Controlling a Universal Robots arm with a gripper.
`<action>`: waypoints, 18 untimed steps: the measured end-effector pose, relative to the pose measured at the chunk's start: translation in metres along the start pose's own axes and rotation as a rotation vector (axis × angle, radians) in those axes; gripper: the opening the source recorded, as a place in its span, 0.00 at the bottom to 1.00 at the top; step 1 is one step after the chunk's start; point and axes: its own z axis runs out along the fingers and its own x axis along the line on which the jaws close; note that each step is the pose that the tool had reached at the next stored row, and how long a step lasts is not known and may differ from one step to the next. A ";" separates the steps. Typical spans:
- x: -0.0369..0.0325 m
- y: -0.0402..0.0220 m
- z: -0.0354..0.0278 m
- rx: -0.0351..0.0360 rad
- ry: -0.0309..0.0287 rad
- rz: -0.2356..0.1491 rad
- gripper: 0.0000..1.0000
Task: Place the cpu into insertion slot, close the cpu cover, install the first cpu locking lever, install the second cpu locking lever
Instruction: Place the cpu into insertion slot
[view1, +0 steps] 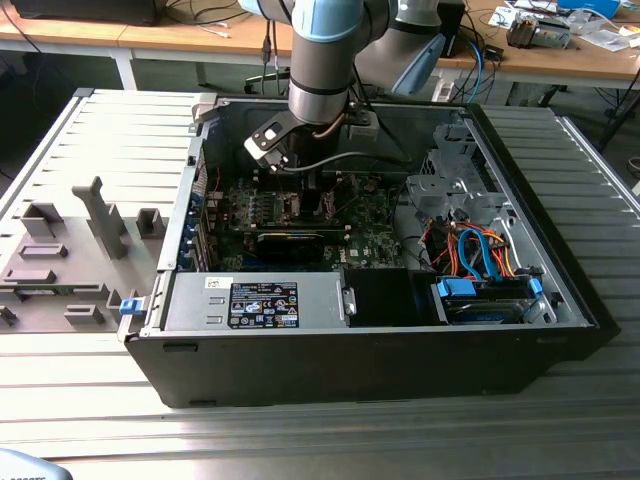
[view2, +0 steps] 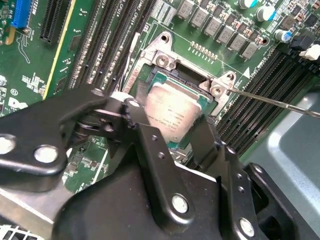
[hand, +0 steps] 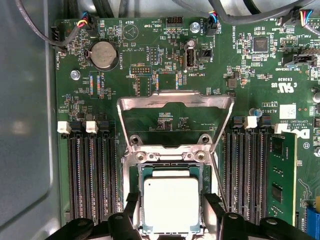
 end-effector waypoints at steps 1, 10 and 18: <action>0.0000 0.0000 0.0000 0.0000 -0.0001 0.000 0.62; 0.0006 -0.0006 -0.0149 -0.0004 -0.0010 -0.036 0.54; 0.0006 -0.0013 -0.0322 -0.0013 -0.0070 -0.129 0.11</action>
